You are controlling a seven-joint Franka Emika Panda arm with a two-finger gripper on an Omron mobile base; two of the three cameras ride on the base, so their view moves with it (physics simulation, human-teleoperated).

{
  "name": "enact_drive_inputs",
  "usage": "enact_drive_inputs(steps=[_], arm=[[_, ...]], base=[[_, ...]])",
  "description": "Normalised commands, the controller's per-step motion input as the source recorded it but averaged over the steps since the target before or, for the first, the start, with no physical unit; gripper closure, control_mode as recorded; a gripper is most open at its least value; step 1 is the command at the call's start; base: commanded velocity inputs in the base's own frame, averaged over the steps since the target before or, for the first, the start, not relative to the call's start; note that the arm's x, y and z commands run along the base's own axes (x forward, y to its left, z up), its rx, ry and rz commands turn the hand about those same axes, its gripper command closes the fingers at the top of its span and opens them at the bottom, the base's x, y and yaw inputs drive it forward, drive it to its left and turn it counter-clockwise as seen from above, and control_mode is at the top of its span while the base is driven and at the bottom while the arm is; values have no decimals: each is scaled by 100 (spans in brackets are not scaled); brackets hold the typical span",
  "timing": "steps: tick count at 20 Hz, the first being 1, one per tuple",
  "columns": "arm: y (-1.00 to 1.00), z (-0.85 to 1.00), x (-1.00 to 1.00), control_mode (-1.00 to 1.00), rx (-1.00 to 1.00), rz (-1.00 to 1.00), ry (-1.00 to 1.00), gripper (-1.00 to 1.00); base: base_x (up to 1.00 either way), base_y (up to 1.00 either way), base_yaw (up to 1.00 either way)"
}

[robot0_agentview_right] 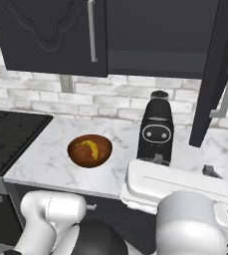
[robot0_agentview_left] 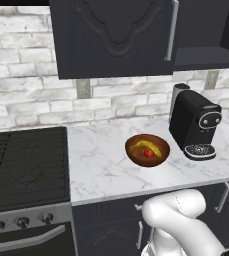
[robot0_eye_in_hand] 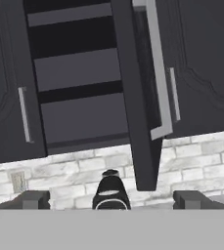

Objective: Open the cabinet. Pick the apple and banana from the cabinet and place them into the bowl. Then close the cabinet.

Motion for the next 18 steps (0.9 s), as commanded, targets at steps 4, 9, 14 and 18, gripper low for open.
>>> enact_drive_inputs(steps=[4, 9, 14, 18], arm=[[-25, -1, 45, -100, 0, 0, -4, -100], [-19, -1, 64, -100, 0, 3, 0, -100], [-25, 0, 68, -100, 1, 8, 0, -100], [-21, 0, 63, -100, 2, 10, 0, -100]], base=[[0, 0, 0], [0, 0, 0], [0, 0, 0], [0, 0, 0]])
